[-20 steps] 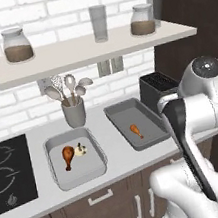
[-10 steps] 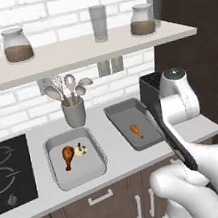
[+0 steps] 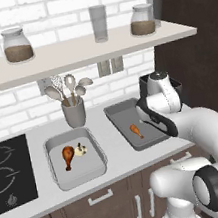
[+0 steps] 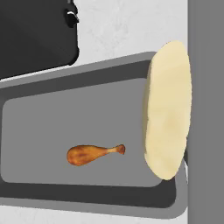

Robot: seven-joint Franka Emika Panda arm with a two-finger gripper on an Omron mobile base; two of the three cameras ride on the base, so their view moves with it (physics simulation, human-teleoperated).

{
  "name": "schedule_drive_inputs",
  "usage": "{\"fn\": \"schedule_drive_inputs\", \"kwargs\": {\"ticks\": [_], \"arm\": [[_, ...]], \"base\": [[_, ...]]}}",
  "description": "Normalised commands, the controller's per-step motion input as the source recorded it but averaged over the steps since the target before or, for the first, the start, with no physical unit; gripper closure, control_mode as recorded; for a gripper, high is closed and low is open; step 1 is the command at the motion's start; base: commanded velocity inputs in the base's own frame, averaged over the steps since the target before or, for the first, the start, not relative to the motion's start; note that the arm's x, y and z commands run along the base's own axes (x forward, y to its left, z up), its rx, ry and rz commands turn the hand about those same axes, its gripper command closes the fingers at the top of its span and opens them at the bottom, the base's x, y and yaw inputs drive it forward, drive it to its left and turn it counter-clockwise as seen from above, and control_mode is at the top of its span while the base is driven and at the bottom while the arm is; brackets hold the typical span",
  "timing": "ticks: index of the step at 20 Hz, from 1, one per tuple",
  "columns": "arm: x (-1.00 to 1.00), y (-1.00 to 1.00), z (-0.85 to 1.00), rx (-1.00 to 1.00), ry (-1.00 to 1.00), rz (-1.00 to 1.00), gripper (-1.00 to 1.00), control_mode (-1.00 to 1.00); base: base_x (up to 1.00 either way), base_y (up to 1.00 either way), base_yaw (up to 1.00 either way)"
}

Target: Place one mushroom and one chicken drumstick in each tupperware on the nearby counter, to pack two identical lunches.

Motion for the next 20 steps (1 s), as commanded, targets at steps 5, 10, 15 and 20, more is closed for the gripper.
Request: {"fn": "schedule_drive_inputs", "kwargs": {"ticks": [5,10,15,20], "arm": [[0.7,0.0,-0.46,0.0,0.0,0.02,1.0,-1.0],[0.41,0.0,-0.55,0.0,-0.03,0.0,-1.0,-1.0],[0.47,-0.05,-0.46,0.0,0.0,0.0,-1.0,-1.0],[0.19,0.0,-0.11,0.0,-0.02,0.0,-1.0,-1.0]], "base": [[0.0,0.0,0.0],[0.0,0.0,0.0],[0.0,0.0,0.0],[0.0,0.0,0.0]]}}
